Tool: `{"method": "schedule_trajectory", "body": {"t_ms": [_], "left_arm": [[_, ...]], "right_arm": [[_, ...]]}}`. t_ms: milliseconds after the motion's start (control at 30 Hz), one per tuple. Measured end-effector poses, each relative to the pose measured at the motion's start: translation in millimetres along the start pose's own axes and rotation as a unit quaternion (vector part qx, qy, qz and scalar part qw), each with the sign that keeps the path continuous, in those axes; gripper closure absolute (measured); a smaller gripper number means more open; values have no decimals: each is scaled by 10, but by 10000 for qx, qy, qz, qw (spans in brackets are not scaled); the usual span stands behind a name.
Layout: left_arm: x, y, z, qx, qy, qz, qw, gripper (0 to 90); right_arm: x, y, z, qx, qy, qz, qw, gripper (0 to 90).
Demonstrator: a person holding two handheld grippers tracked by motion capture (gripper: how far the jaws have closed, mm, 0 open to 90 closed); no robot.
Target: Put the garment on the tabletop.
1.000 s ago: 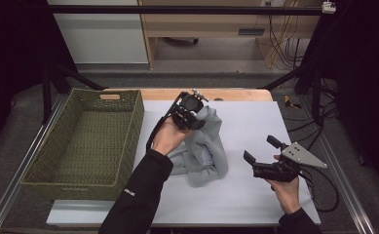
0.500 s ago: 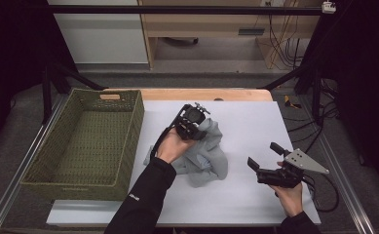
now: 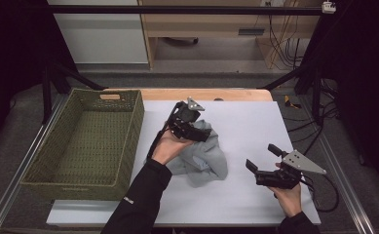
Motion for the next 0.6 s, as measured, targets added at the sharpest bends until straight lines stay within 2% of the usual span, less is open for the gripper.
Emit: {"method": "schedule_trajectory", "body": {"t_ms": [167,333,467,600], "left_arm": [[-212,-22,25,-164,41,-500,9986,212],[-356,108,59,-224,147,-910,9955,185],[-458,249,87,-292,145,-1410,9895,159],[-526,404,108,-417,155,-1696,9845,144]], "right_arm": [[10,16,-6,21,31,30,10000,3],[9,14,-13,40,46,26,10000,3],[7,18,-33,67,61,30,10000,3],[4,19,-43,92,58,20,9999,3]]}}
Point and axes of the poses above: each handheld gripper's, and its own axes: x roughly forward along the jaws, y roughly out of its underside, z roughly to its left, the point moved 7 cm from there along x, roughly forward along the jaws, and after that the axes turned 9 degrees about -z, right-handed, at the moved point
